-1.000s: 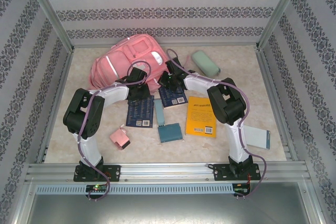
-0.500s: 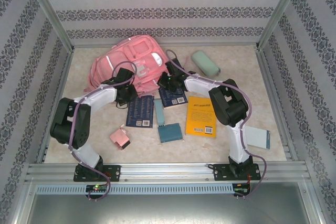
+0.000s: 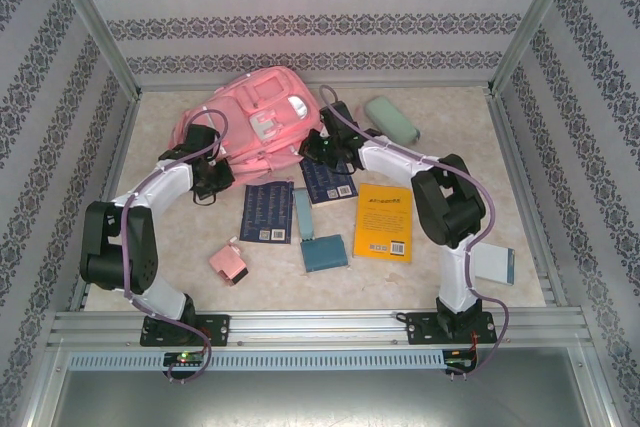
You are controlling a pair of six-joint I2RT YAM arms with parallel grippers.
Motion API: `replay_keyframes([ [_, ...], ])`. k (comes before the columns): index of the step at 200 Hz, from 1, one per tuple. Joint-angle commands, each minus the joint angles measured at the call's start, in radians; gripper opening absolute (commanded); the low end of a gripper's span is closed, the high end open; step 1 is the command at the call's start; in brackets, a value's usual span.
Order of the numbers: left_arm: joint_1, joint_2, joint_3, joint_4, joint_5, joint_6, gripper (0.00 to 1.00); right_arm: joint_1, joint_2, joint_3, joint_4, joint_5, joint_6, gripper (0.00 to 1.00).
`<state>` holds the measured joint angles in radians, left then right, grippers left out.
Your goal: Pack books, pencil case, and school supplies into a backpack
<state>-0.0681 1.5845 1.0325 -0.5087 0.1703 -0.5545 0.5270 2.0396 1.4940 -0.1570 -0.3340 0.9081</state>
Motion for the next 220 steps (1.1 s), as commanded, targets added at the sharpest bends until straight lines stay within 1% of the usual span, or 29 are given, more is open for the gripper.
replay_keyframes([
  [1, 0.027, -0.033, 0.01, -0.065, -0.03, 0.07, 0.0, -0.118, -0.013, 0.057, -0.085, 0.127, -0.068, 0.0],
  [22, -0.039, -0.035, 0.027, -0.06, 0.061, 0.095, 0.0, -0.144, 0.025, 0.138, -0.129, 0.126, -0.1, 0.09],
  [31, -0.071, -0.043, 0.032, -0.056, 0.094, 0.097, 0.0, -0.154, 0.038, 0.166, -0.15, 0.126, -0.112, 0.18],
  [49, -0.15, -0.062, 0.045, -0.05, 0.125, 0.094, 0.0, -0.172, 0.045, 0.199, -0.168, 0.131, -0.134, 0.24],
  [65, -0.225, -0.069, 0.072, -0.06, 0.124, 0.087, 0.0, -0.188, 0.041, 0.219, -0.191, 0.132, -0.145, 0.44],
  [70, -0.243, -0.069, 0.076, -0.056, 0.13, 0.076, 0.0, -0.193, 0.038, 0.223, -0.201, 0.134, -0.148, 0.48],
  [78, -0.266, -0.064, 0.08, -0.037, 0.16, 0.06, 0.0, -0.199, 0.03, 0.22, -0.213, 0.134, -0.147, 0.51],
  [99, -0.331, -0.039, 0.097, -0.01, 0.188, 0.027, 0.0, -0.202, -0.025, 0.166, -0.218, 0.125, -0.133, 0.54],
  [117, -0.366, -0.017, 0.111, -0.004, 0.176, 0.022, 0.0, -0.187, -0.095, 0.077, -0.205, 0.116, -0.118, 0.56],
  [152, -0.412, 0.017, 0.136, 0.003, 0.212, 0.034, 0.0, -0.118, -0.225, -0.11, -0.183, 0.112, -0.062, 0.56],
  [168, -0.426, 0.033, 0.143, -0.004, 0.218, 0.046, 0.0, -0.081, -0.264, -0.199, -0.15, 0.112, -0.01, 0.57],
  [193, -0.438, 0.051, 0.144, -0.008, 0.234, 0.06, 0.0, -0.036, -0.265, -0.278, -0.101, 0.088, 0.074, 0.57],
  [220, -0.444, 0.054, 0.147, -0.025, 0.243, 0.077, 0.0, 0.013, -0.211, -0.256, -0.077, 0.054, 0.122, 0.57],
])
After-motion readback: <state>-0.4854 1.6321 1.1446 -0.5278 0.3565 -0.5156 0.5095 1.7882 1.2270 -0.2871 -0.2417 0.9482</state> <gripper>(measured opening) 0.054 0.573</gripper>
